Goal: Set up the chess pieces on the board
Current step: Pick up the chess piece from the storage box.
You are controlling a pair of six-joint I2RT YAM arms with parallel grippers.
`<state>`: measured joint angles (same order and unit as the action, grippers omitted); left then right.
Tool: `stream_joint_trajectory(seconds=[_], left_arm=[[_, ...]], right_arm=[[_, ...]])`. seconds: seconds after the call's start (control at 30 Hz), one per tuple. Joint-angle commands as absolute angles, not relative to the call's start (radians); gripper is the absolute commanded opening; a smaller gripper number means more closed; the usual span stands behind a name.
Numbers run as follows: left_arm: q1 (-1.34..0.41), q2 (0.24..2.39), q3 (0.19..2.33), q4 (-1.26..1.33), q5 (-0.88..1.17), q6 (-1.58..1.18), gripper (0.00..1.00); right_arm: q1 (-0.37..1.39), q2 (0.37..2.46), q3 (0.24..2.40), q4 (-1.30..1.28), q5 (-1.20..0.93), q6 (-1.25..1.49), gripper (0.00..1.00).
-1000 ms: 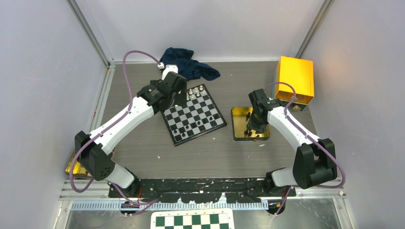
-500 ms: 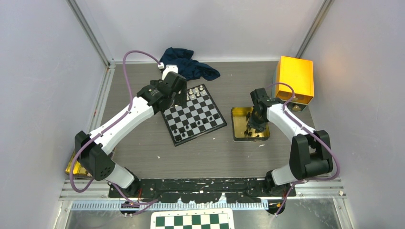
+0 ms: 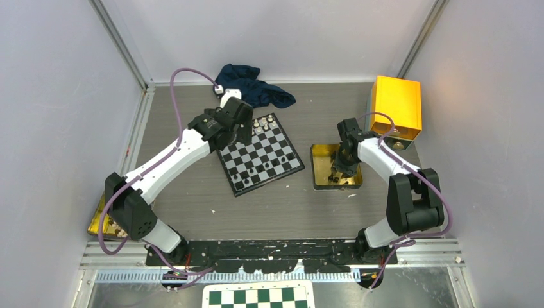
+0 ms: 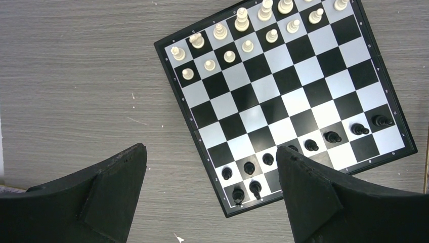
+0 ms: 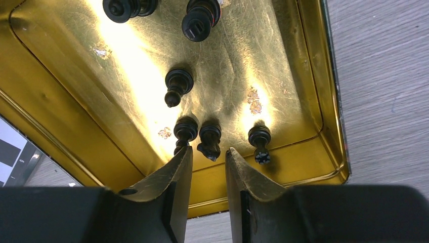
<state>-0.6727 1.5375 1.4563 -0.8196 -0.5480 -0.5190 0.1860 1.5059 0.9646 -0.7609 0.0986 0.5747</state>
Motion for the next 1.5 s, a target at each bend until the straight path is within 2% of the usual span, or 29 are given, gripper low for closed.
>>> stream_joint_trajectory(seconds=[0.0, 0.4, 0.6, 1.0, 1.47], left_arm=[[-0.668, 1.548, 1.505, -0.788, -0.561, -0.517, 1.00], [-0.667, 1.567, 1.515, -0.789, -0.557, -0.520, 1.00], [-0.667, 1.568, 1.517, -0.791, -0.557, -0.522, 1.00], [-0.668, 1.562, 1.514, -0.793, -0.552, -0.523, 1.00], [-0.667, 1.557, 1.513, -0.795, -0.554, -0.524, 1.00]], right_arm=[[0.178, 1.512, 0.950, -0.733, 0.082, 0.561, 0.36], [0.176, 1.514, 0.920, -0.727, 0.072, 0.562, 0.35], [0.174, 1.507, 0.917, -0.731, 0.082, 0.563, 0.20], [0.173, 1.475, 0.947, -0.761, 0.103, 0.546, 0.01], [0.173, 1.437, 0.988, -0.802, 0.122, 0.522, 0.01]])
